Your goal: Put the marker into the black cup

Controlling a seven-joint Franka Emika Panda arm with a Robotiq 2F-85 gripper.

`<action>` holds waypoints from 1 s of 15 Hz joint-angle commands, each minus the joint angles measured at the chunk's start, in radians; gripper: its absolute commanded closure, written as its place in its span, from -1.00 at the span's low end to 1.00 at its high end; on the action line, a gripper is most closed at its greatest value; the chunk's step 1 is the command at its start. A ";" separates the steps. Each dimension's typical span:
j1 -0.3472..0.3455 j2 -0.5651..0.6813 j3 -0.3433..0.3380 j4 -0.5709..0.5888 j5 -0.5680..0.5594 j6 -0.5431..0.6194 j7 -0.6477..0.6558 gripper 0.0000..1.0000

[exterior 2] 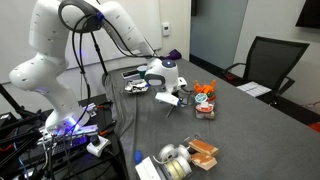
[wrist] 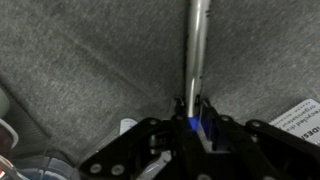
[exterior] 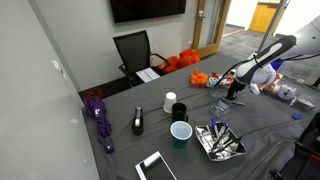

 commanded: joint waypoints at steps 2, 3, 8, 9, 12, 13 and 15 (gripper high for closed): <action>-0.054 -0.076 0.038 -0.081 -0.016 0.013 -0.033 0.90; -0.053 -0.094 0.033 -0.097 -0.021 0.004 -0.033 0.90; -0.039 -0.177 0.004 -0.167 -0.047 -0.015 -0.030 0.90; -0.038 -0.190 0.001 -0.179 -0.050 -0.013 -0.032 0.90; -0.042 -0.231 -0.002 -0.216 -0.047 -0.015 -0.049 0.90; -0.039 -0.248 -0.009 -0.229 -0.049 -0.021 -0.053 0.90; -0.032 -0.278 -0.020 -0.254 -0.049 -0.029 -0.062 0.90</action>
